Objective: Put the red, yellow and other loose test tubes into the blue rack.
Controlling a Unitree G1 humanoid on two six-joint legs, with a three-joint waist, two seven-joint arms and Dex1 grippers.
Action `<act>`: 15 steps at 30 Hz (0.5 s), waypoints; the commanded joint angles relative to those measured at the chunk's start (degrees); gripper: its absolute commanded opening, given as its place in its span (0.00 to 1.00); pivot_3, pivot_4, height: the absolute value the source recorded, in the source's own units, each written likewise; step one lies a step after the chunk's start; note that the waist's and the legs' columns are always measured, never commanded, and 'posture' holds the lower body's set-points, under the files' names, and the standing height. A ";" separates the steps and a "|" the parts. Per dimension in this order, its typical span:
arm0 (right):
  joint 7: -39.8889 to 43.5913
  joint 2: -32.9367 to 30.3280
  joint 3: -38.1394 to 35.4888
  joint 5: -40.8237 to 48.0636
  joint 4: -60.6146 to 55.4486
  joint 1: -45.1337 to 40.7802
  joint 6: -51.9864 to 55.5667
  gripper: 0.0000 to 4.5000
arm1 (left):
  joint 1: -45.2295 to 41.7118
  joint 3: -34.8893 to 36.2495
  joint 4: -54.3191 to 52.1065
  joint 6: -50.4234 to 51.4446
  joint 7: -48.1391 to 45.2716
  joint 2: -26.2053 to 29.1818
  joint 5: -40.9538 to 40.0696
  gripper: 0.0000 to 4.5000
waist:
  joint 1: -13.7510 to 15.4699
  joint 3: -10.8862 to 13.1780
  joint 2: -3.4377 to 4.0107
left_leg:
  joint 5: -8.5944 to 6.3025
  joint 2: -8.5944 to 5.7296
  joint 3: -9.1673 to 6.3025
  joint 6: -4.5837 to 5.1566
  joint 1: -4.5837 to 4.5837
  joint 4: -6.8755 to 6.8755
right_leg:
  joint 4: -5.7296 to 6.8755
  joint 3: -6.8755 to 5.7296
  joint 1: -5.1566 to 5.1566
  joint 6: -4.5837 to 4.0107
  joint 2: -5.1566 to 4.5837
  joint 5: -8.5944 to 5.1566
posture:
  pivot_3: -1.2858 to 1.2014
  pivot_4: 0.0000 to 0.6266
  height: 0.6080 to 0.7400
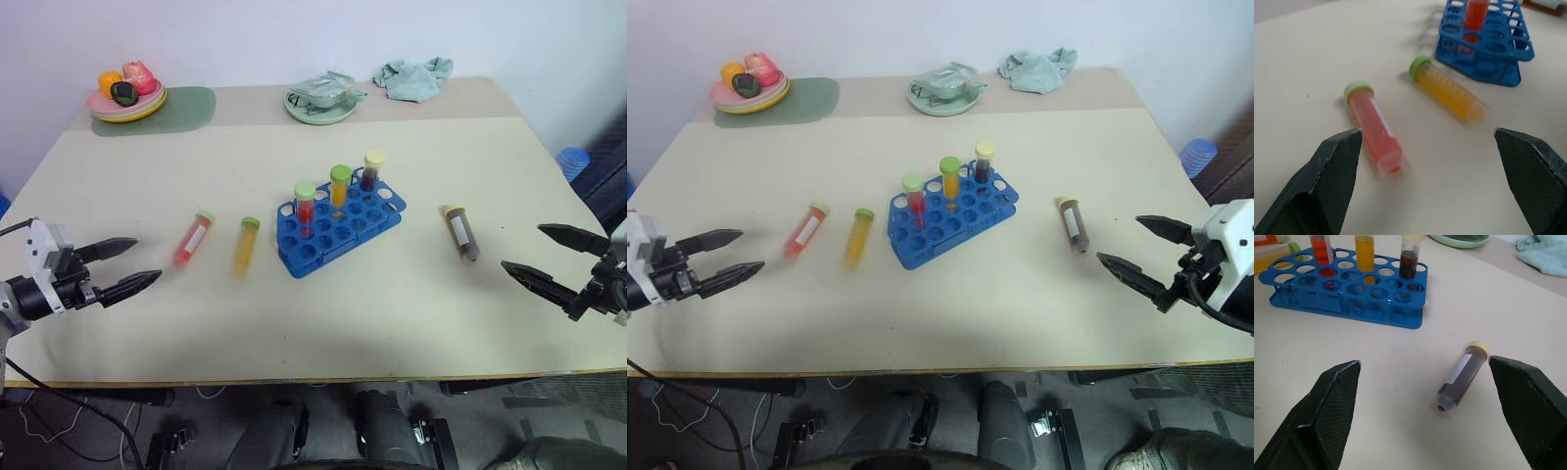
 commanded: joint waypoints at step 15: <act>-2.48 -0.41 1.46 1.23 -3.54 -4.56 3.19 0.96 | 1.05 1.78 -5.16 4.46 -0.76 0.29 -1.84 0.98 | -0.02 0.02 0.01 | 0.01 0.01 0.01 -0.03 0.00 0.00 | -0.01 0.00 0.00 0.00 0.00 0.00 | 0.52 0.24 1.00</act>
